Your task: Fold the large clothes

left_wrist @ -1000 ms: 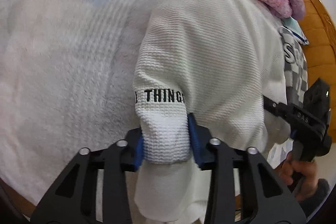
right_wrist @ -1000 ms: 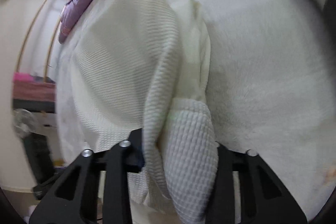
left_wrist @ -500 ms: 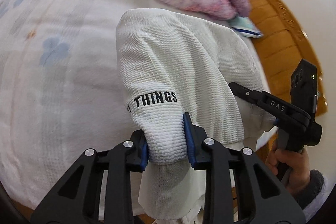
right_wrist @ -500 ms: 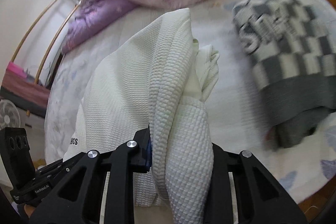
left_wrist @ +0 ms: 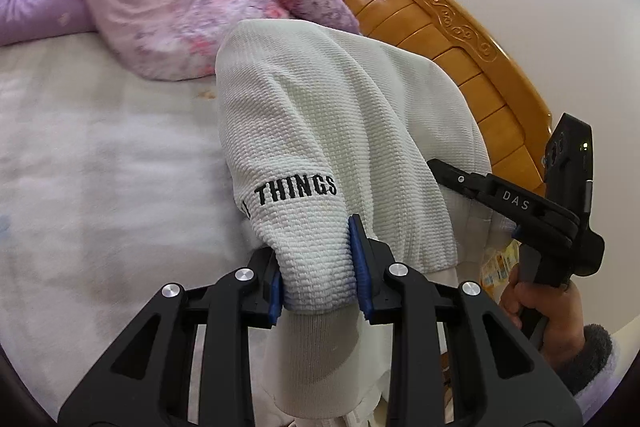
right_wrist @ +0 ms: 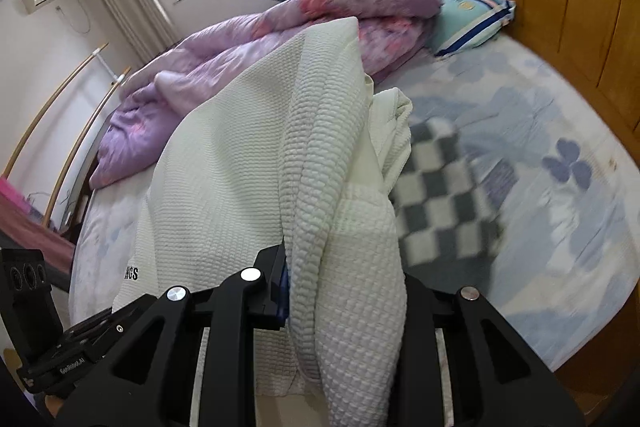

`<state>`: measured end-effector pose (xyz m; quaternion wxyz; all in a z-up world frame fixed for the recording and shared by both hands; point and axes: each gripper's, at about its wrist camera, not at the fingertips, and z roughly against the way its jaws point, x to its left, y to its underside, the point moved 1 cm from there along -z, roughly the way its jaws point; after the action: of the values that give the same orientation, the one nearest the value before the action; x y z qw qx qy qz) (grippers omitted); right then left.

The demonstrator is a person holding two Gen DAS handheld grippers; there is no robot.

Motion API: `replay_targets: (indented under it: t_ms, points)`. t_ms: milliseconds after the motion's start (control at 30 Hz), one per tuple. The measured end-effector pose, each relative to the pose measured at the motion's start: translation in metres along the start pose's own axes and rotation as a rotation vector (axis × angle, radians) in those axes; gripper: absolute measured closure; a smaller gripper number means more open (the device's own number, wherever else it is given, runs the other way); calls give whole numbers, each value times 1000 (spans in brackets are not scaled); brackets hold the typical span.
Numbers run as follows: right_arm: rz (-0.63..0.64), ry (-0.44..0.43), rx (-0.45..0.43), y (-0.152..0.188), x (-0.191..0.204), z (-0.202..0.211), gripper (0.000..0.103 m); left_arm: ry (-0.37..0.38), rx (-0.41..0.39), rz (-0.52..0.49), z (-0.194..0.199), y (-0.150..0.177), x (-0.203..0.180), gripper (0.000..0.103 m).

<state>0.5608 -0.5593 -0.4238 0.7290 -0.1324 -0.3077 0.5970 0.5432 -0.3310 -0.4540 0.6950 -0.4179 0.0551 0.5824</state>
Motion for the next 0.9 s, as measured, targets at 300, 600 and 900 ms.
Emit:
replay_targets:
  t_ms: [300,600,900]
  points:
    - [3,-18,41,-71,-105,-57,79,-46,-23,35,-123,-47,-41,76]
    - [-18,169,366,-30,-162,-199,60,-300,289,147,-234,-4,45,58]
    - [31,322,264,-9,-159,-147,47,-363,168,135,-194,-4,62,24]
